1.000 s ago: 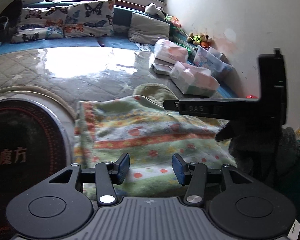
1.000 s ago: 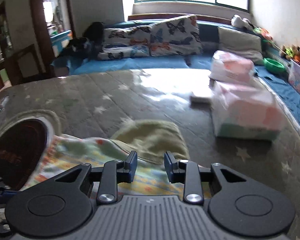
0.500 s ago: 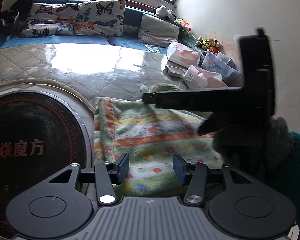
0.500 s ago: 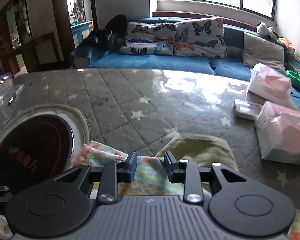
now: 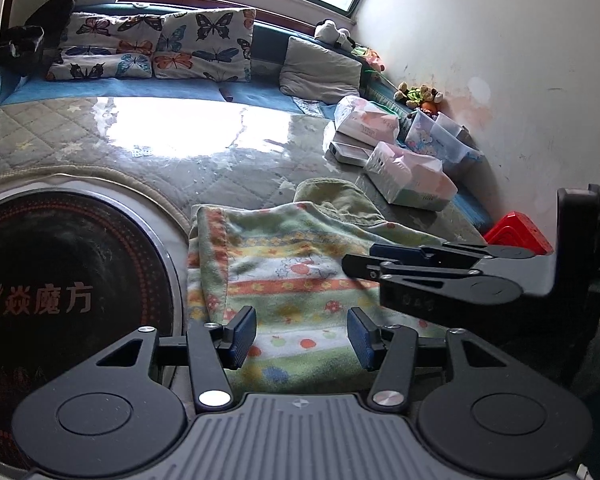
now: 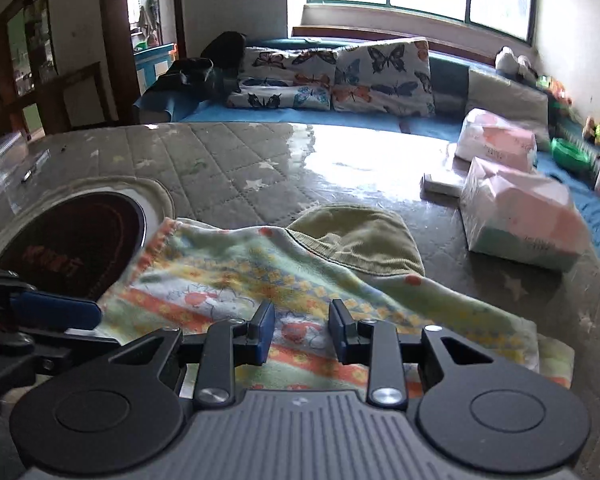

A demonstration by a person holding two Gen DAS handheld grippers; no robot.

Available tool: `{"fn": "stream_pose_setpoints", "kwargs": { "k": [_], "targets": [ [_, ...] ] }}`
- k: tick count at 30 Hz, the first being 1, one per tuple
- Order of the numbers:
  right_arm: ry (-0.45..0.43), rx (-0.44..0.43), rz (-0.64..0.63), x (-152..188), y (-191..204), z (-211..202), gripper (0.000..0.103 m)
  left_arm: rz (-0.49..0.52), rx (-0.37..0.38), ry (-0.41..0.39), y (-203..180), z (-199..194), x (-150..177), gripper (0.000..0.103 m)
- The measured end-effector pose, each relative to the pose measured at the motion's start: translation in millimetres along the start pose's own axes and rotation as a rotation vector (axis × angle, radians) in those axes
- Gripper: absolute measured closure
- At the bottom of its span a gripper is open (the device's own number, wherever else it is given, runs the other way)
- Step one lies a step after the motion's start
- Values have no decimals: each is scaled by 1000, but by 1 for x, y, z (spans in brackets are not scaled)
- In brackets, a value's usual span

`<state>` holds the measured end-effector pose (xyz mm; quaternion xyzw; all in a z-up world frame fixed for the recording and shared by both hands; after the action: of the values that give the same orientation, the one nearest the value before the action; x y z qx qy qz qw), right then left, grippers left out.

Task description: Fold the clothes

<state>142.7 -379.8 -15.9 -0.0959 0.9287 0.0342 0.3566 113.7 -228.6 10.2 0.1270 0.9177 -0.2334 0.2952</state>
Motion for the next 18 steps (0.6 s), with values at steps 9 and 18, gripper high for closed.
{"fn": "stream_pose_setpoints", "kwargs": {
  "k": [9,18],
  "targets": [
    [-19,-4,4,13,-3,-34,72,-3,-17,-14,-4,-1,-11,49],
    [-11,-26,42,28,-4,-38,72,29,-10,0,-22,16,-20,49]
  ]
}}
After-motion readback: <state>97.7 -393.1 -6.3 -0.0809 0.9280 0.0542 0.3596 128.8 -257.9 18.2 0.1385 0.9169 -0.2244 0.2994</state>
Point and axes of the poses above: each gripper's, at about its wrist camera, not at the fingertips, and z roughly the way its jaws point, y to its left, x to its underside, the point moved 5 cm from there along z, roughly the way its jaws point, and after that the axes turned 5 degrees about y, right-handed, at the moved point
